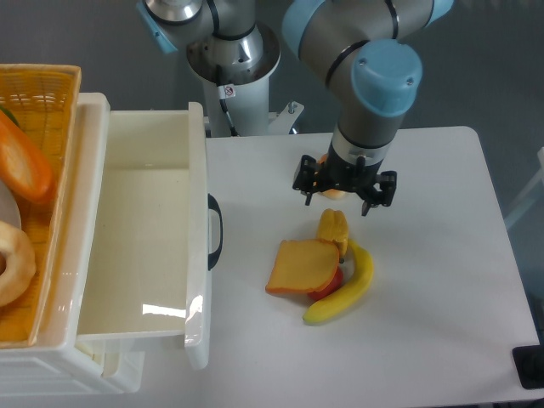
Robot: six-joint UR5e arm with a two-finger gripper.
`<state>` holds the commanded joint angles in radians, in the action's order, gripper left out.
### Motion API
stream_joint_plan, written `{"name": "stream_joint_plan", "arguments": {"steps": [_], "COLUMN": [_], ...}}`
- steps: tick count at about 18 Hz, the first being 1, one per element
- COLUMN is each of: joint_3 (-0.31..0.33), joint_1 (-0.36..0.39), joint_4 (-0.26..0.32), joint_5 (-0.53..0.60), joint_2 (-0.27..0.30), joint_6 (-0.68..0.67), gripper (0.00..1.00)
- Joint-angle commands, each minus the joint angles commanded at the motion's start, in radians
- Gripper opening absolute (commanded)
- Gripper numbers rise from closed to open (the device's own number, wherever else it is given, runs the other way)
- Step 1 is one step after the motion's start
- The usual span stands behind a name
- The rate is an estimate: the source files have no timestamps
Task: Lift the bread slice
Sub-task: 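Move the open gripper down toward the bread slice beside the banana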
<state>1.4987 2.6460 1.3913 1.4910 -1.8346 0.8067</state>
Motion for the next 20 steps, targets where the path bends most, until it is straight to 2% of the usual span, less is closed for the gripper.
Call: {"name": "stream_joint_plan", "arguments": {"steps": [5,12,17,20], "joint_3": [0.003,0.057,0.071,0.068], "joint_1": [0.003,0.025,0.002,-0.011], "joint_4": [-0.008,-0.005,-0.009,-0.076], "joint_5": [-0.002,-0.008,-0.008,-0.008], "joint_2": [-0.02,-0.014,-0.051,-0.098], "joint_6": [0.046,0.028,0.026,0.026], "gripper": [1.0,1.0,1.0,1.0]}}
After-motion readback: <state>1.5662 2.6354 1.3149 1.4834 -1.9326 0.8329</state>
